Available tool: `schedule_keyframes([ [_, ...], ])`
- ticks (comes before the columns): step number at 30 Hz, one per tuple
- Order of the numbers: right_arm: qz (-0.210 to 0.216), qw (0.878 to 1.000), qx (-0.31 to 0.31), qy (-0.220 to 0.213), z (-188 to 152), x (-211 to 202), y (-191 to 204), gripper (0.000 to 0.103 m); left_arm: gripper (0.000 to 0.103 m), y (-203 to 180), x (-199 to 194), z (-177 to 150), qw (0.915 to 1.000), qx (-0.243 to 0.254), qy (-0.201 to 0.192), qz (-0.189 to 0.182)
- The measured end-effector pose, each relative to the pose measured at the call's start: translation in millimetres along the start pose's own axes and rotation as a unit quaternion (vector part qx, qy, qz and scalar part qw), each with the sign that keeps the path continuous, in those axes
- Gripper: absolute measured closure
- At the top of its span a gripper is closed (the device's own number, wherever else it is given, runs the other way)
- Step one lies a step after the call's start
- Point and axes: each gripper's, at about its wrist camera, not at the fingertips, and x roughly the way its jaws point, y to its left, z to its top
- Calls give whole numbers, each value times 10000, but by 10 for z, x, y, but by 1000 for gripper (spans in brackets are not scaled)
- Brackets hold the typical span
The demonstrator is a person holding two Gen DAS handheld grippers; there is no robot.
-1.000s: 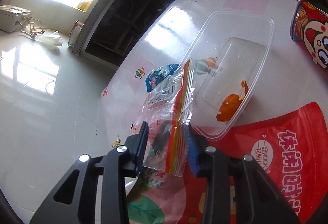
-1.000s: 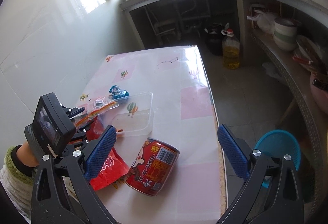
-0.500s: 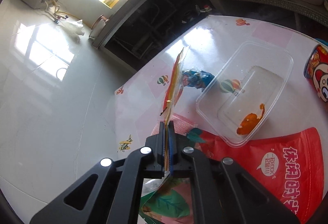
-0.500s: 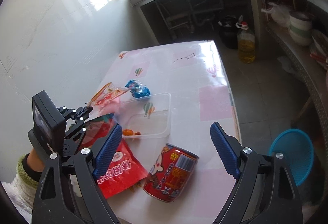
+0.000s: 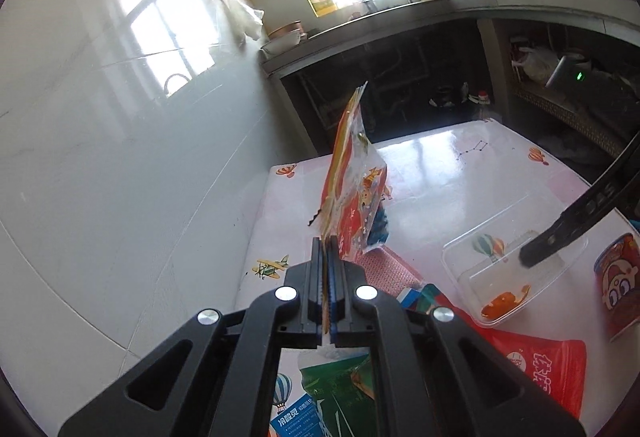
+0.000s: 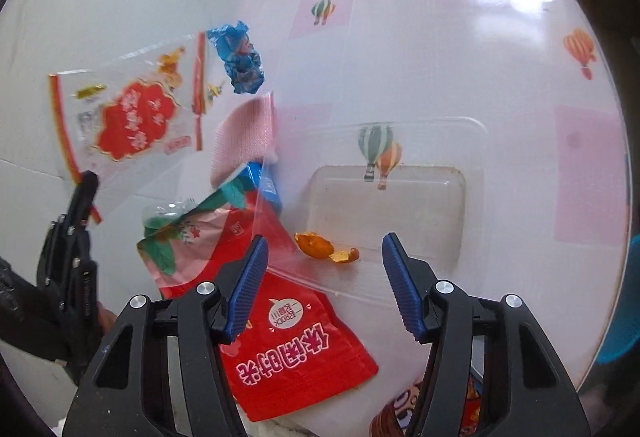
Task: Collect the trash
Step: 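Hold the wrapper up with the left gripper while the right gripper grasps the orange peel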
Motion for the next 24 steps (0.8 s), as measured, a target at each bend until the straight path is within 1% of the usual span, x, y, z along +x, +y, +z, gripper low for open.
schedule_keyframes([
  [4,-314,9984,-155,433,96,327,112,46,101,90,-32,1,9971,-476,113,-577],
  [5,-343,9980,-191,497,106,377,129,46,102,100,-38,-3,9962,-552,119,-658],
  [9,-311,9962,-254,778,116,549,183,46,101,127,-90,-4,9957,-637,49,-674],
  [12,-399,9947,-332,889,114,660,194,47,101,158,-91,-8,9948,-718,47,-726],
  [13,-403,9947,-367,868,114,683,207,48,101,168,-89,-10,9945,-737,51,-738],
  [16,-502,9941,-452,848,119,713,236,53,101,189,-68,-5,9937,-794,60,-790],
  [18,-530,9941,-433,847,142,736,243,59,101,199,-72,-7,9933,-812,54,-821],
  [22,-619,9935,-454,838,132,762,225,63,101,206,-90,5,9930,-824,19,-851],
  [24,-688,9927,-554,825,135,770,241,67,101,211,-87,4,9928,-829,25,-861],
])
